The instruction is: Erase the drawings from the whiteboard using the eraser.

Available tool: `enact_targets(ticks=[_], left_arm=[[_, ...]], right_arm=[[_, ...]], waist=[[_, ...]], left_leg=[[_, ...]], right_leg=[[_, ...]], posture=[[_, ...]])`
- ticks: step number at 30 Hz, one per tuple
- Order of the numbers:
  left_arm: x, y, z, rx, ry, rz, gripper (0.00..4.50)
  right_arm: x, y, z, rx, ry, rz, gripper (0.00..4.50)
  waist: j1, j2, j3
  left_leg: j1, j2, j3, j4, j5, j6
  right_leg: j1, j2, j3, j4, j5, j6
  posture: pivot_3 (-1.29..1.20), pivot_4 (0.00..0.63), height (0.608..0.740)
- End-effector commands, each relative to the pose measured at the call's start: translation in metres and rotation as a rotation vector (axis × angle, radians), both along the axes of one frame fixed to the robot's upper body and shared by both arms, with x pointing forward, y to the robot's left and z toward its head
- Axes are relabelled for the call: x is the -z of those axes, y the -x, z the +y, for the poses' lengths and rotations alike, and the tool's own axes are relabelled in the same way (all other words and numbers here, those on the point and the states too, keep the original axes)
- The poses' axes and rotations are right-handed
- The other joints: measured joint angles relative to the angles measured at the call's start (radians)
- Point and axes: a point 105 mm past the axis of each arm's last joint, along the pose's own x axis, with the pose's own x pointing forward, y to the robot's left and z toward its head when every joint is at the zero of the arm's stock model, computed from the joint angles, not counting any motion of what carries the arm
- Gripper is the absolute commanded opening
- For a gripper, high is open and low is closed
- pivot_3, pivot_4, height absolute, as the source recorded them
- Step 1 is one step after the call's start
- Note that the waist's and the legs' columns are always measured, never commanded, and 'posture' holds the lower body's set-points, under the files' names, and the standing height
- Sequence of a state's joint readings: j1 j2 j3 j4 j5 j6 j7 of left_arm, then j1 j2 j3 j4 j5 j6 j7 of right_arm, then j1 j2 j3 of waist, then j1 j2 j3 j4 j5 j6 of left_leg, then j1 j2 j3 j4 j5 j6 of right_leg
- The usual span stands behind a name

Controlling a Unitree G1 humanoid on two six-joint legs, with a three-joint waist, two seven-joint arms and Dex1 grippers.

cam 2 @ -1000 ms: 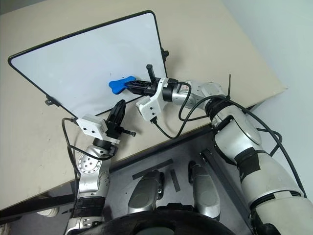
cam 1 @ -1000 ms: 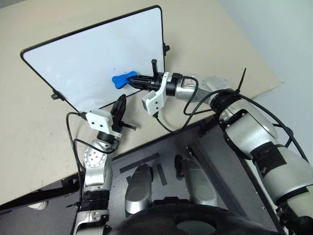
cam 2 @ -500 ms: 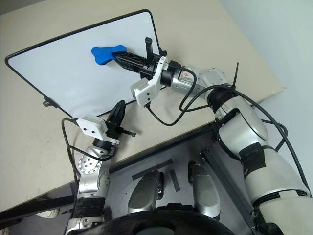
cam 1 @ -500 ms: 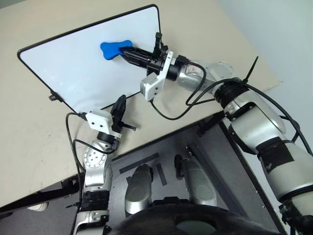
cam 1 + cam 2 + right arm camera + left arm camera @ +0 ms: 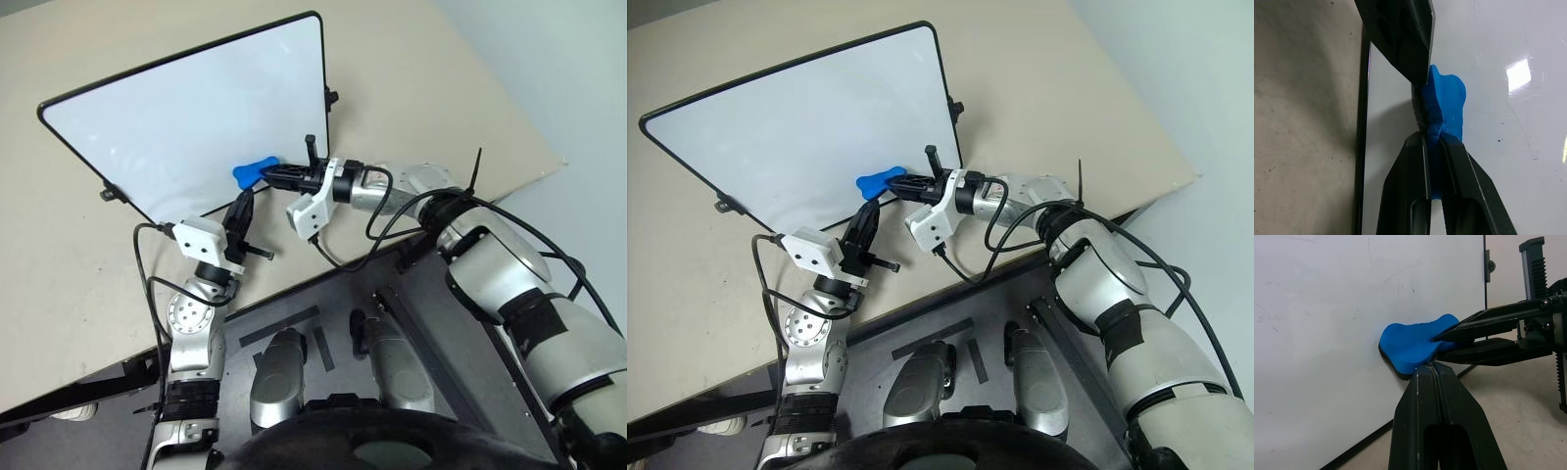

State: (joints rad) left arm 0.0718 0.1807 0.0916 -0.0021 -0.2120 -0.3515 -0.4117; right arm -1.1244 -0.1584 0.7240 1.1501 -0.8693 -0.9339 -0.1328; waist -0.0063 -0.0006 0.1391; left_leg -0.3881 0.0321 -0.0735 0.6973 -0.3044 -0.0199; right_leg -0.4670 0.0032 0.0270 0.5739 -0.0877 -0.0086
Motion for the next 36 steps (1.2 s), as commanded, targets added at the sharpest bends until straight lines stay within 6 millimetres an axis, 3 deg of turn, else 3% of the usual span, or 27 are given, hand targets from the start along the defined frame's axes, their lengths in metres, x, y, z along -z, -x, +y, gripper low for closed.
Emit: enact_targets(ticks=[1, 5, 11, 15, 18, 21, 23, 28, 36], left_arm=[[-0.012, 0.005, 0.000, 0.003, 0.000, -0.045, 0.00], [-0.012, 0.009, 0.003, -0.002, 0.000, -0.041, 0.00], [-0.014, 0.013, 0.007, -0.005, -0.002, -0.036, 0.00], [-0.016, 0.013, 0.008, -0.001, -0.012, -0.029, 0.00], [-0.016, 0.013, 0.006, 0.012, -0.019, -0.022, 0.00], [-0.018, 0.011, 0.008, 0.018, -0.024, -0.022, 0.00], [-0.021, 0.011, 0.009, 0.023, -0.034, -0.023, 0.00], [-0.026, 0.012, 0.014, 0.028, -0.057, -0.020, 0.00], [-0.033, 0.012, 0.021, 0.030, -0.073, -0.013, 0.00]], right_arm=[[-0.030, -0.006, -0.016, 0.022, -0.135, 0.035, 0.01], [-0.035, 0.003, -0.036, -0.003, -0.171, 0.152, 0.01], [-0.019, 0.028, -0.079, 0.056, -0.125, 0.394, 0.01], [0.008, 0.053, -0.113, 0.145, -0.059, 0.594, 0.01], [0.020, 0.057, -0.118, 0.214, -0.054, 0.643, 0.01], [0.025, 0.052, -0.115, 0.259, -0.070, 0.642, 0.97], [0.020, 0.048, -0.111, 0.269, -0.102, 0.598, 1.59], [0.008, 0.044, -0.101, 0.270, -0.167, 0.492, 3.38], [-0.014, 0.056, -0.100, 0.235, -0.363, 0.601, 3.38]], waist=[[0.003, 0.000, 0.000], [0.010, -0.001, 0.000], [0.011, -0.002, -0.001], [0.013, -0.002, -0.001], [0.008, -0.002, -0.001], [-0.003, -0.003, -0.001], [-0.004, -0.002, -0.001], [-0.004, -0.002, 0.000], [0.001, -0.002, 0.000]], left_leg=[[0.000, 0.000, 0.000, 0.000, 0.000, 0.000], [-0.001, 0.000, 0.001, 0.000, -0.001, 0.001], [-0.001, 0.000, 0.002, 0.000, -0.007, 0.003], [-0.001, 0.000, 0.003, 0.001, -0.008, 0.004], [0.004, 0.000, 0.003, 0.001, -0.008, 0.004], [0.008, -0.001, 0.004, 0.002, -0.006, 0.004], [0.011, -0.001, 0.003, 0.002, -0.005, 0.005], [0.015, 0.000, 0.000, 0.002, -0.004, 0.005], [0.014, 0.000, -0.002, 0.002, -0.008, 0.002]], right_leg=[[0.000, 0.000, 0.000, 0.000, 0.000, 0.000], [0.000, 0.000, 0.001, -0.002, -0.001, 0.002], [0.001, 0.000, 0.000, -0.002, -0.006, 0.002], [0.002, 0.001, 0.000, -0.002, -0.008, 0.002], [0.005, 0.001, 0.001, -0.002, -0.009, 0.003], [0.007, 0.001, 0.003, -0.001, -0.006, 0.004], [0.010, 0.002, 0.003, -0.001, -0.009, 0.012], [0.014, 0.006, 0.005, -0.001, -0.009, 0.011], [0.012, 0.008, 0.005, -0.001, -0.011, 0.008]], posture=[[0.00, 0.150, 0.740], [0.00, 0.150, 0.740], [0.00, 0.150, 0.740], [0.00, 0.150, 0.740], [0.00, 0.150, 0.740], [0.00, 0.150, 0.740], [0.00, 0.150, 0.740], [0.00, 0.150, 0.740], [0.00, 0.150, 0.740]])
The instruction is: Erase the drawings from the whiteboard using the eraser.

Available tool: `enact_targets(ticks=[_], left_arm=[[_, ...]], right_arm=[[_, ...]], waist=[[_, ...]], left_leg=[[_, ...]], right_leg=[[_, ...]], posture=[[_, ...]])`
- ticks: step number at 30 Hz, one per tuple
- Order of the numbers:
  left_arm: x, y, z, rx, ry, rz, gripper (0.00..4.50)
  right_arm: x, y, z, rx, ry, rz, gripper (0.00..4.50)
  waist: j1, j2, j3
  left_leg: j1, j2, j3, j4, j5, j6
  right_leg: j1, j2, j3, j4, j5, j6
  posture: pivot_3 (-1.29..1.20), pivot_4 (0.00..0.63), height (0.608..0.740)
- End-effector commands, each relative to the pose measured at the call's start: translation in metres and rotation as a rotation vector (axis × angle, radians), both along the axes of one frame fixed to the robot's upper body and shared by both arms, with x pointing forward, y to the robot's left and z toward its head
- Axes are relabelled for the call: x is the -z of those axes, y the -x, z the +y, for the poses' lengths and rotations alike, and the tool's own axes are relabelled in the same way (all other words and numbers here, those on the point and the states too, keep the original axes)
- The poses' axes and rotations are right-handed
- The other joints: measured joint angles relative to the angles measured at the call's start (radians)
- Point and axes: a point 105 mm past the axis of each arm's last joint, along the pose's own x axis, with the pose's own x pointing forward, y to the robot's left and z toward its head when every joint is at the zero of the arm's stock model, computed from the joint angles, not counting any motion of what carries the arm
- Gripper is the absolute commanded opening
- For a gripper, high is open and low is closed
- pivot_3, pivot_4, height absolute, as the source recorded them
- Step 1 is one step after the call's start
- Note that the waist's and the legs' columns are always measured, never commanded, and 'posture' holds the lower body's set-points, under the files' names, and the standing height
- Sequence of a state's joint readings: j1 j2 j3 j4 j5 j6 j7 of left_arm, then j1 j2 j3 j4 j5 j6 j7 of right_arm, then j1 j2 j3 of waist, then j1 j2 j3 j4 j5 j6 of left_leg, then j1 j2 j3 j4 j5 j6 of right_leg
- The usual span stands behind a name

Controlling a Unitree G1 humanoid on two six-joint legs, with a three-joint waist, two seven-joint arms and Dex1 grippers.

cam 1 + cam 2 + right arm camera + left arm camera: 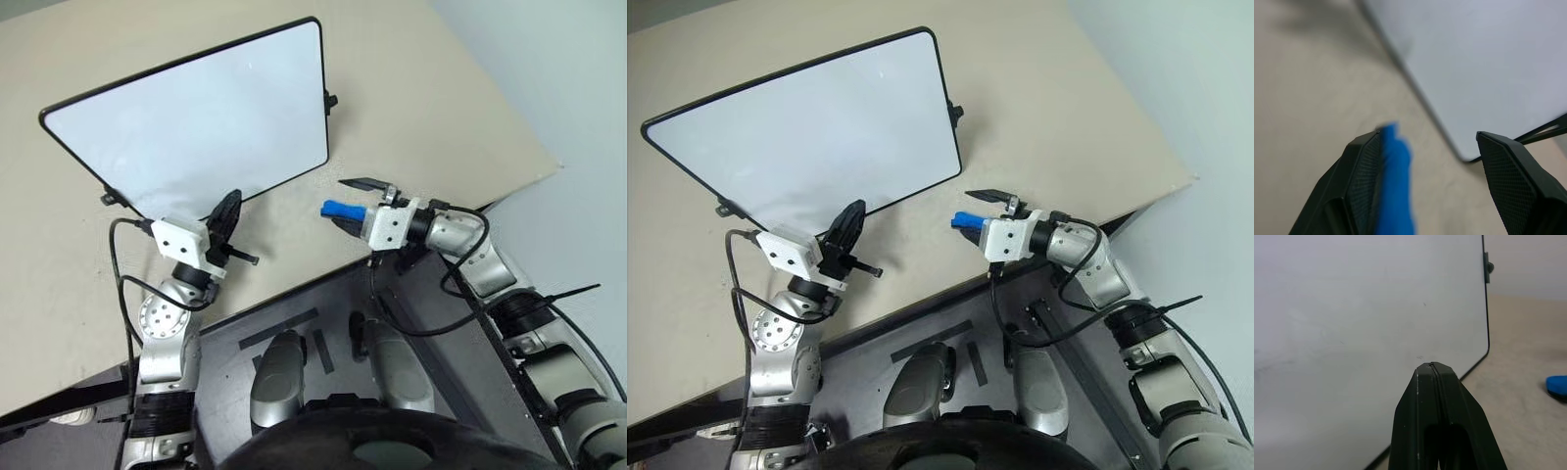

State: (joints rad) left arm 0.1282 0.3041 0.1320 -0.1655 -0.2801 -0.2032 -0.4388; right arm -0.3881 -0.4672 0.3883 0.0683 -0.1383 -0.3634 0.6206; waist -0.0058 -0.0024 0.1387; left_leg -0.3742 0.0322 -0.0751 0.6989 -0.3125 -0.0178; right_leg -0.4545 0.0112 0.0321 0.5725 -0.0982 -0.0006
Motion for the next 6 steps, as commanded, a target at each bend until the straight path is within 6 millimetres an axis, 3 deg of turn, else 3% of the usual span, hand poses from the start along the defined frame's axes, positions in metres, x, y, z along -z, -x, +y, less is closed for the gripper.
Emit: enact_targets(ticks=[1, 6], left_arm=[[-0.0146, 0.0016, 0.0020, 0.011, -0.006, -0.038, 0.00], [-0.0151, -0.0003, 0.0010, 0.019, -0.007, -0.030, 0.00]], right_arm=[[-0.0214, 0.0028, -0.0045, 0.023, -0.108, 0.015, 3.38], [-0.0282, 0.0074, -0.0130, 0.052, -0.180, 0.104, 3.38]], waist=[[0.001, 0.000, 0.000], [0.003, 0.000, 0.000]], left_leg=[[0.000, 0.000, 0.000, 0.000, -0.001, 0.000], [0.000, 0.000, 0.000, 0.000, -0.003, 0.001]], right_leg=[[0.000, 0.000, 0.000, 0.000, 0.000, -0.002], [0.000, 0.000, 0.000, 0.000, -0.002, -0.003]], posture=[[0.00, 0.150, 0.740], [0.00, 0.150, 0.740]])
